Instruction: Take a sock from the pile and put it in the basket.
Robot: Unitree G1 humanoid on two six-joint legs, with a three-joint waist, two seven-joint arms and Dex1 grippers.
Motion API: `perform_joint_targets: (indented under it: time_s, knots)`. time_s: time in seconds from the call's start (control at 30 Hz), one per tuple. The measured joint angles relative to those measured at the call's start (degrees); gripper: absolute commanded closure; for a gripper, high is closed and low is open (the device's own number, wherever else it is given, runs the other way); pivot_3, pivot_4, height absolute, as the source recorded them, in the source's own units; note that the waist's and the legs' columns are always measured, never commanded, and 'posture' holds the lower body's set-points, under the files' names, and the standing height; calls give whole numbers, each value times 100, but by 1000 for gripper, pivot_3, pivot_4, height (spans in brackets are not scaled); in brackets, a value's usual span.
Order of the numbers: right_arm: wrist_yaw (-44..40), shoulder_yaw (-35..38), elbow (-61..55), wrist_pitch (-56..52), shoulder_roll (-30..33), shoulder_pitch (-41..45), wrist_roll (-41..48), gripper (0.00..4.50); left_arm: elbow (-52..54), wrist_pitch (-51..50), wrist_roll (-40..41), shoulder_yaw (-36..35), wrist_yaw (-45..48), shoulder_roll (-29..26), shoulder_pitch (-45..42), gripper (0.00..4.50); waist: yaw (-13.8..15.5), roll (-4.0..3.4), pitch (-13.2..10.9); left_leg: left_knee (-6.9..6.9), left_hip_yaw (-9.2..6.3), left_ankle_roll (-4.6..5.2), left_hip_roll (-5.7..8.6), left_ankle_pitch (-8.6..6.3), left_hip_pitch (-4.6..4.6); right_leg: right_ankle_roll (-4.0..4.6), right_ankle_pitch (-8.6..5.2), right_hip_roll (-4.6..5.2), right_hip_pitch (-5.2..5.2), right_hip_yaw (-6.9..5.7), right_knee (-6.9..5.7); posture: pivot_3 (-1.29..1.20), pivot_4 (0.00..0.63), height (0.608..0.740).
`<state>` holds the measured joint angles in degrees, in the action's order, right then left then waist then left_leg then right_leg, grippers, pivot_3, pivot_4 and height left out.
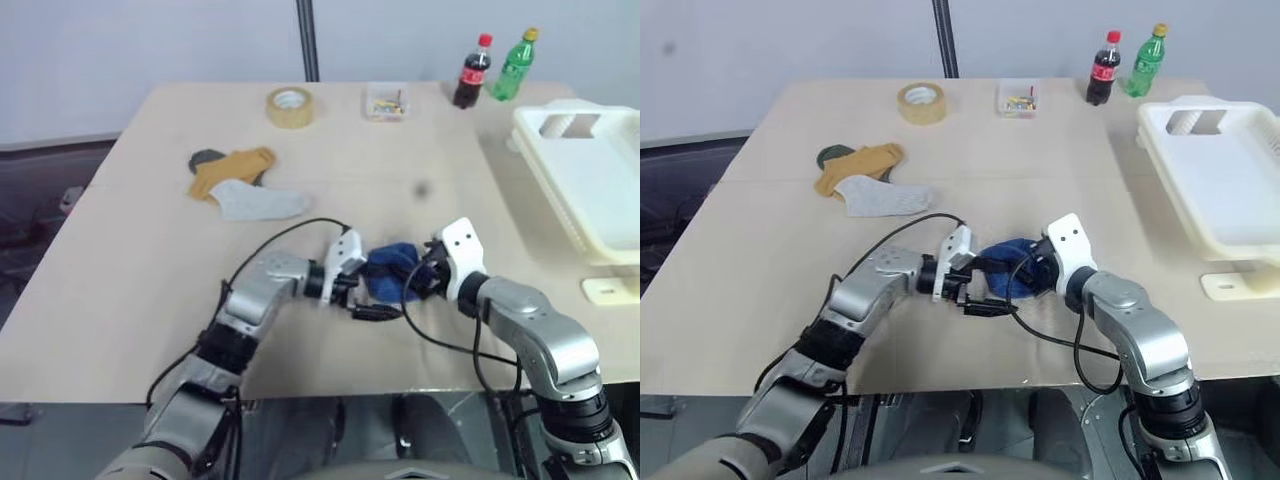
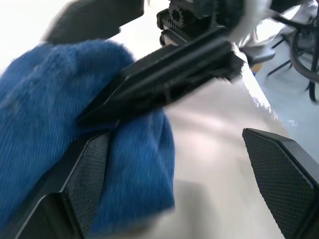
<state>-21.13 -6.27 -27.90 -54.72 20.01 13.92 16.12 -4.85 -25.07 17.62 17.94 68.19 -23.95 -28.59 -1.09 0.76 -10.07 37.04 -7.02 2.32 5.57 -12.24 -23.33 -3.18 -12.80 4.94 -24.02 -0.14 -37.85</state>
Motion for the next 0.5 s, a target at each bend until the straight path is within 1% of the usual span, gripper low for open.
perform_joint_targets:
  time_s: [0.17,0.27,0.37,0.47,0.5]
  knots:
    - [-341,-63,442,139,129,103,95,45,690,-272,104,-365,-275,-378,463,0,30,0,0,-2,0,0,-2,0,3,0,-1,-1,3,-2,1,0,150,740]
    - [-622,-220,646,218,263,235,128,45,1148,-301,174,-723,-456,-750,792,0,26,0,0,-11,3,0,-4,0,13,1,-1,2,7,1,2,0,150,740]
    - [-911,-367,715,306,403,278,199,821,1437,-344,220,-990,-584,-1026,1172,0,20,0,0,-32,8,-1,-7,-1,30,2,-2,3,15,7,10,0,150,740]
    - [-1211,-502,746,397,523,300,250,2309,1697,-439,316,-1253,-734,-1144,1439,0,35,1,0,-41,6,-1,-9,-1,37,1,-3,3,24,3,20,0,150,740]
    - [-1273,-532,745,418,561,309,260,2871,1762,-446,352,-1321,-768,-1150,1474,0,42,1,0,-41,6,-1,-9,-1,37,1,-3,3,25,2,22,0,150,740]
